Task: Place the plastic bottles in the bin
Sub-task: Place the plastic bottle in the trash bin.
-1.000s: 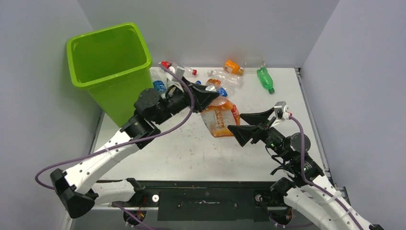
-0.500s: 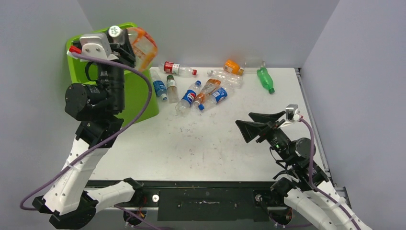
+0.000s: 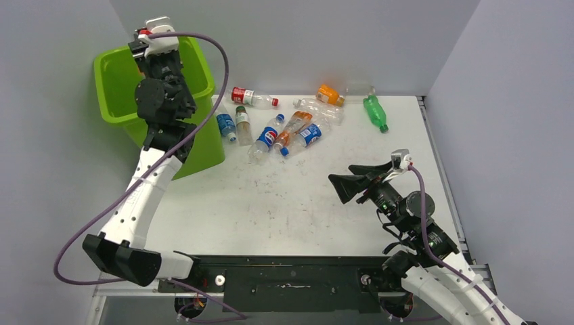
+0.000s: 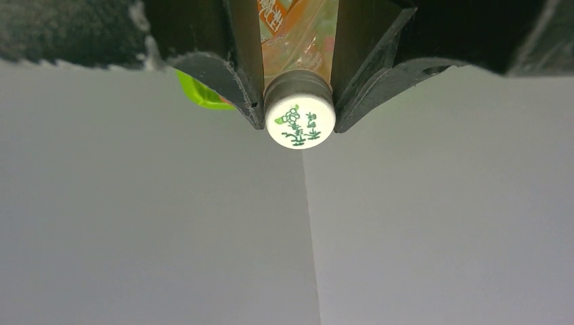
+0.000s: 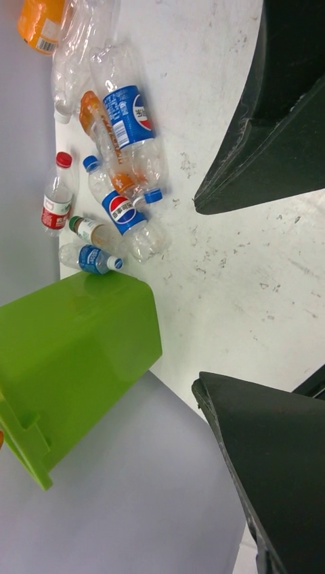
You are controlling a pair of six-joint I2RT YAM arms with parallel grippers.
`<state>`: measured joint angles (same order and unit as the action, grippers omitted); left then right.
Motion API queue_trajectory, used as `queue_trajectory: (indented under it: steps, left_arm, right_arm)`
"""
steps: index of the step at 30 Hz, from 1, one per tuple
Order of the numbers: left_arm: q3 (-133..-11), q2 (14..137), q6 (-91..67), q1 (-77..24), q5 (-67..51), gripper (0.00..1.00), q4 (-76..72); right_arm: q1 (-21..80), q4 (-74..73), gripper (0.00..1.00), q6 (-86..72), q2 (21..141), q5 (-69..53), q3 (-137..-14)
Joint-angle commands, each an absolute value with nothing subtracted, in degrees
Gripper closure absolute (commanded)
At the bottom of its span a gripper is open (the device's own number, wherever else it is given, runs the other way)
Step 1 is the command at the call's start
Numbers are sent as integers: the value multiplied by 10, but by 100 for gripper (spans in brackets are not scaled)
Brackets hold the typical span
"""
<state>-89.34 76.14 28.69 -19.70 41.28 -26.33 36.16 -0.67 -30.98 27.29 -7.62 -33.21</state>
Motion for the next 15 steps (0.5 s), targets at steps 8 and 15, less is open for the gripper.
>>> queue_trajectory:
  steps: [8,15]
  left_arm:
    - [-908,796,117,-156,389,20,-177]
    - [-932,734,144,-255,392,4,-157]
  right_arm:
    - [366,-61,10,-274,261,-32,-368]
    - [366,-64,10,-277,279,6,-378]
